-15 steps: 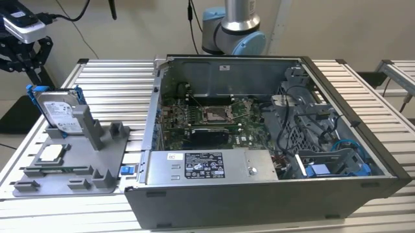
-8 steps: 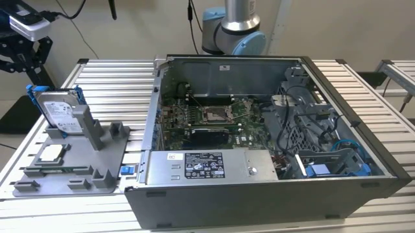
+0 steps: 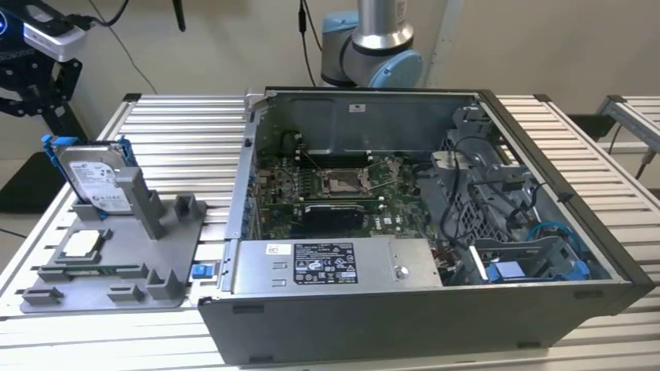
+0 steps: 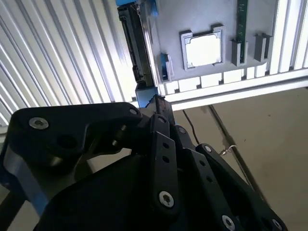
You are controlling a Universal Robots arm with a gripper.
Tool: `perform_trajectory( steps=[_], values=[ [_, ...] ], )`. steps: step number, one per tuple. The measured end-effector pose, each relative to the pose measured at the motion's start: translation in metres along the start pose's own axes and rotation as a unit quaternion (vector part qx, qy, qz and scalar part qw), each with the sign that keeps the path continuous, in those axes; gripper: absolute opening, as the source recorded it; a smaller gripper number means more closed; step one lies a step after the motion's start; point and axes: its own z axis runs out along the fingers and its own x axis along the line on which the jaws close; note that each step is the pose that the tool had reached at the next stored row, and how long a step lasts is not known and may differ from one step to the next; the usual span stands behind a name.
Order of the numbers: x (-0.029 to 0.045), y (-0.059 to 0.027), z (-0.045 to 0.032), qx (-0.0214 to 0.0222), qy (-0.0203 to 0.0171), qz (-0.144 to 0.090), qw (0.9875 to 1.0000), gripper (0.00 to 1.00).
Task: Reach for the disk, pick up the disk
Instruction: 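Pick up the disk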
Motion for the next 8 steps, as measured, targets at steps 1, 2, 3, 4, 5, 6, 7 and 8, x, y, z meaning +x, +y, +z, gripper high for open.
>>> perform_trajectory(
  steps=[1, 2, 3, 4, 5, 6, 7, 8],
  values=[
    [0.0, 0.0, 0.0, 0.0, 0.0003, -0.009, 1.0, 0.0],
    [0.0, 0.0, 0.0, 0.0001, 0.0006, -0.018, 0.9998, 0.0],
    [0.0, 0.0, 0.0, 0.0002, 0.0009, -0.027, 0.9996, 0.0],
    [0.0, 0.0, 0.0, 0.0003, 0.0011, -0.037, 0.9993, 0.0],
    [0.0, 0.0, 0.0001, 0.0005, 0.0013, -0.046, 0.999, 0.0],
    [0.0, 0.0, 0.0001, 0.0007, 0.0015, -0.054, 0.9985, 0.0],
    [0.0, 0.0, 0.0001, 0.0009, 0.0017, -0.064, 0.998, 0.0],
    [0.0, 0.0, 0.0002, 0.0011, 0.0019, -0.073, 0.9973, 0.0]
  ],
)
